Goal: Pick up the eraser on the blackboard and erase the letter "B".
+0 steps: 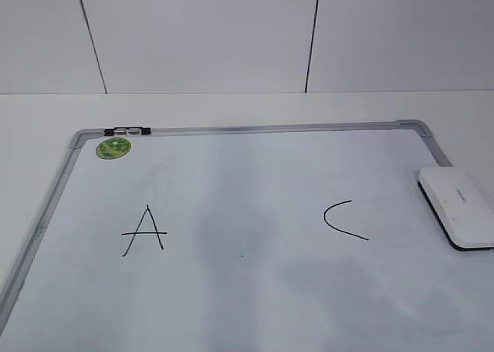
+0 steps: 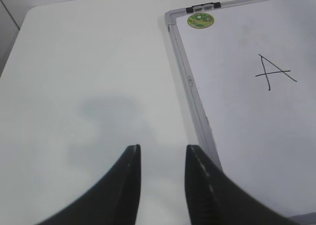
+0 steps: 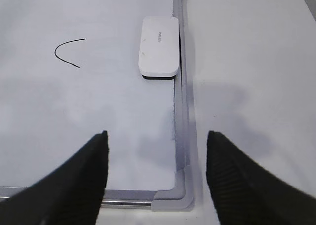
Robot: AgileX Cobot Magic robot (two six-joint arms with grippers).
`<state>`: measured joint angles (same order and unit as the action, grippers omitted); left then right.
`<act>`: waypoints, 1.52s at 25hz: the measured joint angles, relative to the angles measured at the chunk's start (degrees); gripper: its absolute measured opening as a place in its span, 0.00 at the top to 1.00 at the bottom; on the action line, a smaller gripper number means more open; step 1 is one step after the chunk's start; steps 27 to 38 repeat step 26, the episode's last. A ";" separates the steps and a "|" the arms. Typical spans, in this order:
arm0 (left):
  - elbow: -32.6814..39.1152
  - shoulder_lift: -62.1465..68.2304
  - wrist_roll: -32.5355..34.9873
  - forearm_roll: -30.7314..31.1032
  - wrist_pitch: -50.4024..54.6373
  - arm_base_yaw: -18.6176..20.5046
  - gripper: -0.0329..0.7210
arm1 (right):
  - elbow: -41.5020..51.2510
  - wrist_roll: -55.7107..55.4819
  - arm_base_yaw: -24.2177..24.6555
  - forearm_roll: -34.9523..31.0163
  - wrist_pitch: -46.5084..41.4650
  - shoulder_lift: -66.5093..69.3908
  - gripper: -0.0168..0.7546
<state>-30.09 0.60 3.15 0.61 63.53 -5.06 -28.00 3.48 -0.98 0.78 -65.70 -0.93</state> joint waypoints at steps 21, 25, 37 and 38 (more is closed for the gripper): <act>0.00 0.00 0.00 -2.82 0.00 6.05 0.65 | 0.00 -0.46 0.00 0.00 0.00 0.00 0.37; 0.00 0.00 0.00 -2.82 0.00 6.05 0.65 | 0.00 -0.46 0.00 0.00 0.00 0.00 0.37; 0.00 0.00 0.00 -2.82 0.00 6.05 0.65 | 0.00 -0.46 0.00 0.00 0.00 0.00 0.37; 0.00 0.00 0.00 -2.82 0.00 6.05 0.65 | 0.00 -0.46 0.00 0.00 0.00 0.00 0.37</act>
